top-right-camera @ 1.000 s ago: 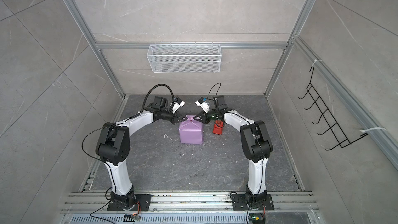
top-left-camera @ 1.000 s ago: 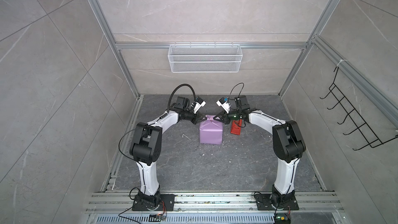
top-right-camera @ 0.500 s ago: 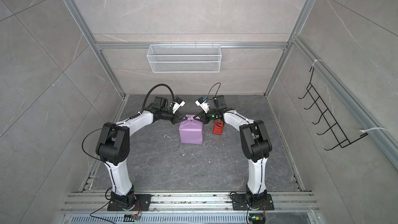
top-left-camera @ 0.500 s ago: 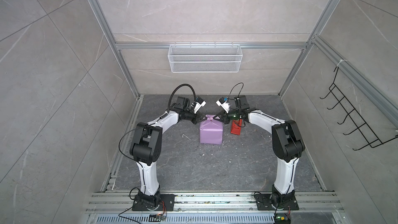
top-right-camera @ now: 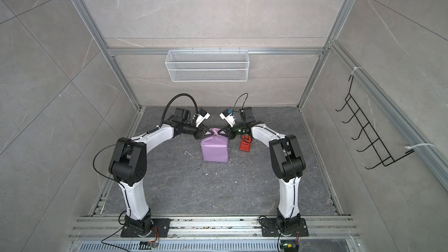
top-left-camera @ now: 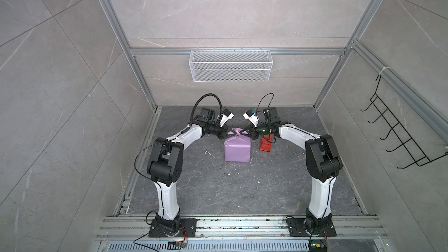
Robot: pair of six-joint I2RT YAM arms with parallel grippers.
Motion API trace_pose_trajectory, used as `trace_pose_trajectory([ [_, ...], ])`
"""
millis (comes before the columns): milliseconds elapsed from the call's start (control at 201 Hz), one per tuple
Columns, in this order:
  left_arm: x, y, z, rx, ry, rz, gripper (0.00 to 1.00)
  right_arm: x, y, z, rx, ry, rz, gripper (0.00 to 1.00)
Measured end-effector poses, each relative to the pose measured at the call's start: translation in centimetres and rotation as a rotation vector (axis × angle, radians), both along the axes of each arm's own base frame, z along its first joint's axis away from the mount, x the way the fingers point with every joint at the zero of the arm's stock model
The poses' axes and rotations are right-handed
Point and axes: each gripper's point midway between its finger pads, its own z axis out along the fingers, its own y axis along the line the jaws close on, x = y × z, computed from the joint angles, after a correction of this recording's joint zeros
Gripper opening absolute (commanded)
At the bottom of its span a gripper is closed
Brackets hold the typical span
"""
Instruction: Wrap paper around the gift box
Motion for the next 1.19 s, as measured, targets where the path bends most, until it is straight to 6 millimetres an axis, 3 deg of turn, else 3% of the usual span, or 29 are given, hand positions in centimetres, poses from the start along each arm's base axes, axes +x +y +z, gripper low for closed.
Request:
trace_pose_trajectory([
  [179, 0.3, -0.5, 1.1, -0.008, -0.041, -0.019, 0.39, 0.0, 0.0, 0.1, -0.002, 0.006, 0.0, 0.09],
  [488, 0.1, -0.3, 1.0, 0.007, -0.07, -0.043, 0.65, 0.0, 0.0, 0.2, -0.005, -0.004, 0.006, 0.09],
  [722, -0.3, 1.9, 0.4, 0.0, -0.053, 0.016, 0.79, 0.0, 0.0, 0.2, -0.007, -0.004, 0.008, 0.09],
  [881, 0.2, 3.8, 1.2, -0.021, -0.07, 0.074, 0.79, 0.0, 0.0, 0.2, -0.008, -0.002, 0.008, 0.09],
  [1005, 0.8, 4.6, 1.2, -0.017, -0.078, 0.099, 0.73, 0.0, 0.0, 0.2, -0.008, 0.0, 0.008, 0.09],
  [1195, 1.0, 4.1, 0.7, 0.0, -0.079, 0.089, 0.66, 0.0, 0.0, 0.3, -0.009, 0.001, 0.008, 0.09],
])
